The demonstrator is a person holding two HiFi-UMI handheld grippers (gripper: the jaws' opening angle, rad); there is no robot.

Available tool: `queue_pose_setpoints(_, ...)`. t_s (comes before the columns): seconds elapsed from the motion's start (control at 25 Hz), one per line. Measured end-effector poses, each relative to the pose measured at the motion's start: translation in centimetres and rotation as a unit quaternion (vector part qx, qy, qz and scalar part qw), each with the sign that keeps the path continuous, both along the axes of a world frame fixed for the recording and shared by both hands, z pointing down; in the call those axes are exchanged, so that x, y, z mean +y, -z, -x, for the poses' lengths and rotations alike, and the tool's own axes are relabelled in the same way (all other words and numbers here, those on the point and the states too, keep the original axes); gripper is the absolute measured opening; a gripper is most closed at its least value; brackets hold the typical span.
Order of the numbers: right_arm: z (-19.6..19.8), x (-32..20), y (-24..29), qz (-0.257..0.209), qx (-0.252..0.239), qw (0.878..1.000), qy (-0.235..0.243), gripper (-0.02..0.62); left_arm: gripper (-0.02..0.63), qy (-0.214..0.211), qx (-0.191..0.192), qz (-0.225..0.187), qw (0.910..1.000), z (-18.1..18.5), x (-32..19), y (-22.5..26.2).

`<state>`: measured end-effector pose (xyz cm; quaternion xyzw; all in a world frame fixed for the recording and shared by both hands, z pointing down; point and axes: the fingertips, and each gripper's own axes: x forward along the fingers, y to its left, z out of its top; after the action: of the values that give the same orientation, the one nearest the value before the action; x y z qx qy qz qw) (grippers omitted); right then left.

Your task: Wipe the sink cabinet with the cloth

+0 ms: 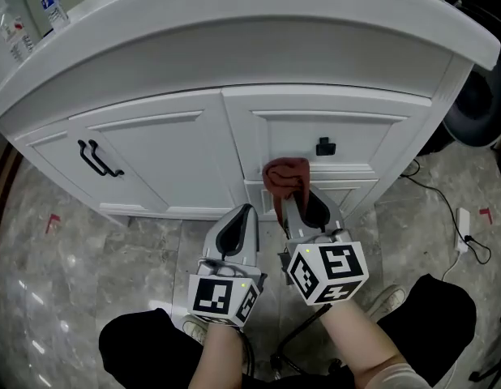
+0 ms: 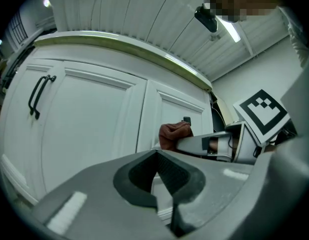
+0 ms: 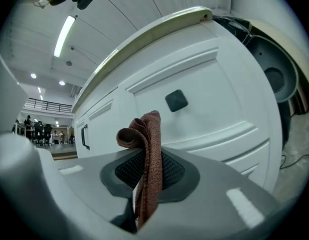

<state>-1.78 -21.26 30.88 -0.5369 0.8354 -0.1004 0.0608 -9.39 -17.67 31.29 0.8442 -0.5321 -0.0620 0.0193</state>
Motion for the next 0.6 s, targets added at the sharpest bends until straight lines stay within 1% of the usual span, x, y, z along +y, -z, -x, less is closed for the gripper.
queue_pose_setpoints(0.2, 4.2, -0.9, -0.3, 0.003, -0.018, 0.999, 0.04, 0.083, 0.0, 0.012, -0.014, 0.006, 0.9998, 2.5, 0.6, -1.0)
queue_pose_setpoints(0.28, 5.1, -1.5, -0.3, 0.002, -0.019, 0.999, 0.049, 0.083, 0.0, 0.013, -0.016, 0.008, 0.9998, 3.1, 0.7, -1.4)
queue_pose_setpoints(0.44, 4.7, -2.4, 0.1, 0.004, -0.033, 0.998, 0.047, 0.086, 0.0, 0.014, -0.014, 0.011, 0.9997, 3.6, 0.7, -1.7)
queue_pose_setpoints(0.6, 4.0, -2.4, 0.0, 0.008, -0.042, 0.998, 0.043, 0.087, 0.0, 0.01, -0.01, 0.009, 0.9999, 2.9, 0.4, -1.6)
